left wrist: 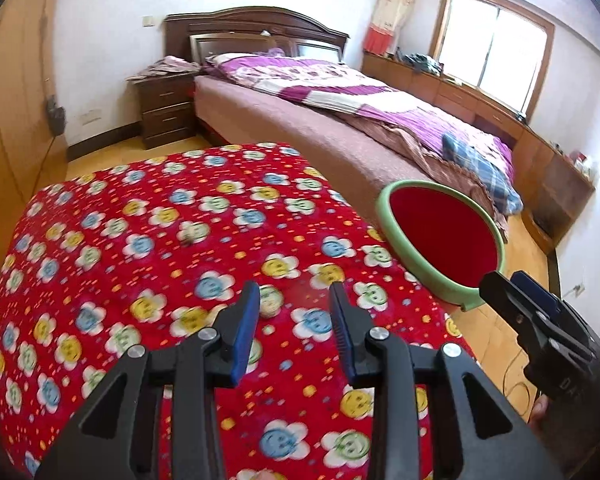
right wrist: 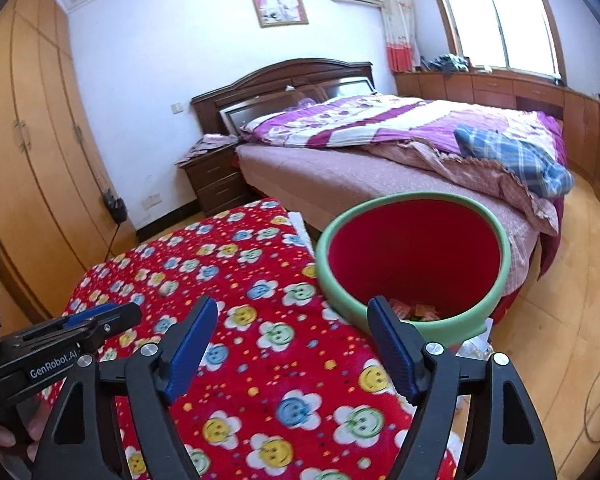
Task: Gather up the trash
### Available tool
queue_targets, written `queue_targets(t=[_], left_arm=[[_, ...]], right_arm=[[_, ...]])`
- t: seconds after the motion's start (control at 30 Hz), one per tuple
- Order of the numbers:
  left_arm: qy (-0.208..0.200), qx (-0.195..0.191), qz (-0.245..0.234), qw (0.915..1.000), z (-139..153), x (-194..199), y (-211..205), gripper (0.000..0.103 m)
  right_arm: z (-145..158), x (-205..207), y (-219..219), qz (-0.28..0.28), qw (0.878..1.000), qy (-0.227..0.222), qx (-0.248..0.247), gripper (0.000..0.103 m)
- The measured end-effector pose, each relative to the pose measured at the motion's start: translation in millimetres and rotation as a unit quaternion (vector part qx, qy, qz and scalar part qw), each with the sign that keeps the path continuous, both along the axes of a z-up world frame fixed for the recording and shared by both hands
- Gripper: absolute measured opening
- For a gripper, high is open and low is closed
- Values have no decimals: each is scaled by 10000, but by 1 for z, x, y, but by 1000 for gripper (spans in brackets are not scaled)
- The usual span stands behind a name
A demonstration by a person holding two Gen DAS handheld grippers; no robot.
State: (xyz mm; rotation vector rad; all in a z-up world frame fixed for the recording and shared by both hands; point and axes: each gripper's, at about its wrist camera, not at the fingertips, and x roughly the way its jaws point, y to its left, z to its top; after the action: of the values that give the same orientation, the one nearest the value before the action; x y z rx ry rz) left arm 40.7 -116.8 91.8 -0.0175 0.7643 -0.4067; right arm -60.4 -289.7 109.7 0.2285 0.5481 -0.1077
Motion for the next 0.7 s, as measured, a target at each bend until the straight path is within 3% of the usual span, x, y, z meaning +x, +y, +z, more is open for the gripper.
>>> queue_targets(t=[0.43,0.7], left_arm=[[-436,65,743,9963,2,-37,50,36],[-495,92,986,9939,-4,-49,64,36]], right_arm=[[0,-26,47,322,9988,-329,-143,78],[-6,-34,60,412,9984,-327,-202,78]])
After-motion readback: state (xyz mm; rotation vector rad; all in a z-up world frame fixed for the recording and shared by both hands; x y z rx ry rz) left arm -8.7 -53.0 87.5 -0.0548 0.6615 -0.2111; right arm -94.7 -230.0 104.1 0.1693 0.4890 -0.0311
